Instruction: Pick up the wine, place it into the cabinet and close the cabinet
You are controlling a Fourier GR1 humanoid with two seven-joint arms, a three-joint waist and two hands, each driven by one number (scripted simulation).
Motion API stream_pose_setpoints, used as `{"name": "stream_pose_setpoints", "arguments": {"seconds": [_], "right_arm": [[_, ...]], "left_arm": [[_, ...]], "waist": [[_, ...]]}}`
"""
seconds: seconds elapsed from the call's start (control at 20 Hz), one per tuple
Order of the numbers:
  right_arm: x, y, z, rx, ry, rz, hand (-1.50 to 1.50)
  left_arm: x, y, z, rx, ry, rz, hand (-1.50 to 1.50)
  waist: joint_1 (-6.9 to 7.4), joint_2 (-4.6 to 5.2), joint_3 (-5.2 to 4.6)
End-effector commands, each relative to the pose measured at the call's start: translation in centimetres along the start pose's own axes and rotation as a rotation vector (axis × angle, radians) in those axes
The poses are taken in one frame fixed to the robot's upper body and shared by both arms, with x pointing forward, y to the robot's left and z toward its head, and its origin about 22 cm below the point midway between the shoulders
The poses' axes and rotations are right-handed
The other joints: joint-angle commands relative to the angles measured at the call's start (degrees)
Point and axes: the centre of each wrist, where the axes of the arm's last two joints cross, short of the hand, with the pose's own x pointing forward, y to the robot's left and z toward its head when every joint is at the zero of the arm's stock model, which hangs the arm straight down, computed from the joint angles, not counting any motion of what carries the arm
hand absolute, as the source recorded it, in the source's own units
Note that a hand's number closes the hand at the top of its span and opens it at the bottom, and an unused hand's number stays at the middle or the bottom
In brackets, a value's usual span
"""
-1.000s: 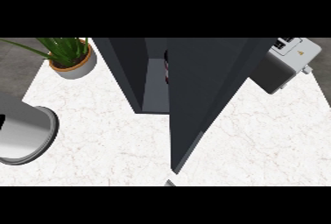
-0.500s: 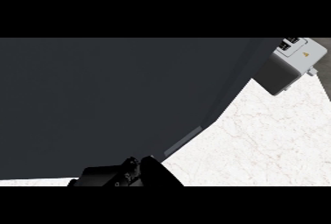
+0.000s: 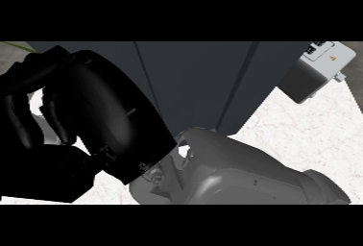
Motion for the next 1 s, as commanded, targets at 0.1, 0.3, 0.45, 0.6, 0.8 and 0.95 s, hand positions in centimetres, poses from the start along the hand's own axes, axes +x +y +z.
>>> {"name": "stream_pose_setpoints", "arguments": {"seconds": [0.1,0.3,0.45,0.6,0.8,0.95], "right_arm": [[-1.7,-2.5,-4.8,-0.072,0.012,0.106,1.50],[-4.2,-5.6,-5.7,-0.096,0.060,0.058,1.50],[-3.0,-7.8,-7.4,-0.109,0.059,0.057,1.50],[-6.9,-9.3,-6.5,-0.113,0.085,0.079,1.50],[-7.8,-10.8,-7.1,-0.149,0.063,0.089,1.50],[-7.9,-11.6,-7.5,-0.150,0.052,0.165,1.50]], "left_arm": [[0.0,-0.7,0.1,0.013,-0.010,-0.016,-1.50],[-0.4,0.4,0.2,0.033,0.001,-0.017,-1.50],[0.1,1.9,-0.2,0.011,0.003,-0.032,-1.50],[0.2,0.5,0.3,0.014,0.005,-0.034,-1.50],[0.8,0.9,-0.8,0.000,0.001,-0.020,-1.50],[-0.2,0.1,-0.7,-0.004,0.010,-0.018,-1.50]], "waist": [[-0.52,-0.05,0.07],[-0.92,-0.07,0.08],[-0.62,-0.04,0.05],[-0.61,-0.07,0.10],[-0.25,0.17,0.08],[-0.28,0.34,0.06]]}}
